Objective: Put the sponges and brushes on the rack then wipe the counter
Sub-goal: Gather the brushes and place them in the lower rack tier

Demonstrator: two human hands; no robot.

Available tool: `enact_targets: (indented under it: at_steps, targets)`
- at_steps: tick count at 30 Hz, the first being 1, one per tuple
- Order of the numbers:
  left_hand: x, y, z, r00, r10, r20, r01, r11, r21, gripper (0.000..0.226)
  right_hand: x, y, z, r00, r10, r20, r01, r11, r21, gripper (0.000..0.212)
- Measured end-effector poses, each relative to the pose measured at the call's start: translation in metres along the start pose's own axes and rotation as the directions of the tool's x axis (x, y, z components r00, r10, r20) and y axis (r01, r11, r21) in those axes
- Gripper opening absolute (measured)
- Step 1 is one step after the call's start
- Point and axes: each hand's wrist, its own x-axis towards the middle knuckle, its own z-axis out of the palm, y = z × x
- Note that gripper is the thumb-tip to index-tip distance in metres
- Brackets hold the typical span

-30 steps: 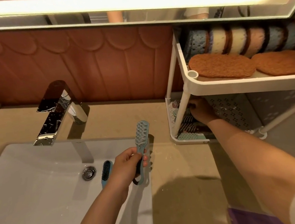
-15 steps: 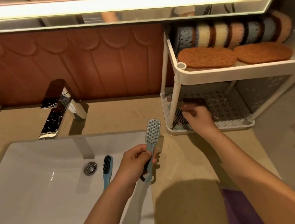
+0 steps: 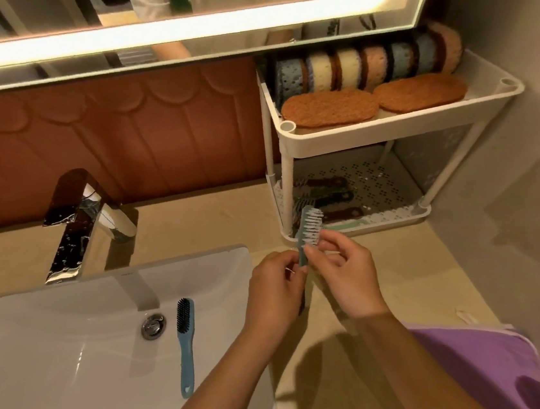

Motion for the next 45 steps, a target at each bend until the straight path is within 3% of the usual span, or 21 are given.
enact_targets:
  at_steps: [5,7,11,13,17,20,22,25,27,29,35,45]
  targets:
    - [0.007,0.009,0.006,0.983,0.180,0.030,-0.183,0.974,0.132,0.013,0.010,-0.002,-0.013,0.998,-0.013,-0.056,0.012,1.000,-0.018,0.049]
    - [0.011,0.010,0.008,0.977,0.203,0.069,-0.210,0.972,0.110,0.008,0.014,0.000,-0.017,0.998,-0.004,-0.059,0.004,1.000,0.002,0.051]
    - [0.025,0.003,0.012,0.966,0.157,0.204,-0.150,0.988,-0.047,0.004,0.027,0.003,-0.026,0.998,0.055,-0.039,-0.050,0.991,0.123,0.026]
    - [0.034,-0.001,0.012,0.987,0.082,0.135,-0.061,0.986,-0.155,0.005,0.033,-0.002,-0.034,0.997,0.059,-0.043,-0.053,0.989,0.141,0.029]
    - [0.057,0.004,0.015,0.979,-0.062,-0.192,0.034,0.988,-0.149,0.025,0.069,-0.013,-0.055,0.994,0.001,-0.113,0.004,0.999,0.043,0.024]
    - [0.077,0.016,0.015,0.978,-0.058,-0.199,0.020,0.982,-0.187,0.047,0.109,-0.019,-0.068,0.989,-0.061,-0.134,0.042,0.989,-0.140,0.021]
    - [0.087,0.015,0.016,0.979,-0.018,-0.201,-0.013,0.988,-0.155,0.043,0.131,-0.025,-0.073,0.991,-0.119,-0.067,0.089,0.932,-0.350,0.031]
    - [0.092,0.008,0.017,0.978,0.027,-0.205,-0.021,0.999,0.034,0.028,0.158,-0.024,-0.078,0.974,-0.191,0.119,0.223,0.752,-0.620,0.048]
    - [0.092,0.005,0.019,0.975,0.076,-0.208,-0.045,0.988,0.147,0.028,0.168,-0.019,-0.080,0.958,-0.120,0.260,0.281,0.573,-0.770,0.051]
    - [0.093,0.003,0.020,0.970,0.105,-0.219,-0.060,0.978,0.201,0.028,0.173,-0.013,-0.082,0.941,-0.002,0.339,0.299,0.478,-0.826,0.050]
    - [0.095,0.000,0.021,0.965,0.124,-0.233,-0.064,0.966,0.249,0.031,0.173,0.001,-0.088,0.901,0.164,0.402,0.249,0.562,-0.789,0.042]
    - [0.095,0.001,0.018,0.971,0.125,-0.204,-0.074,0.967,0.243,0.027,0.165,0.012,-0.087,0.891,0.208,0.404,0.197,0.624,-0.756,0.033]
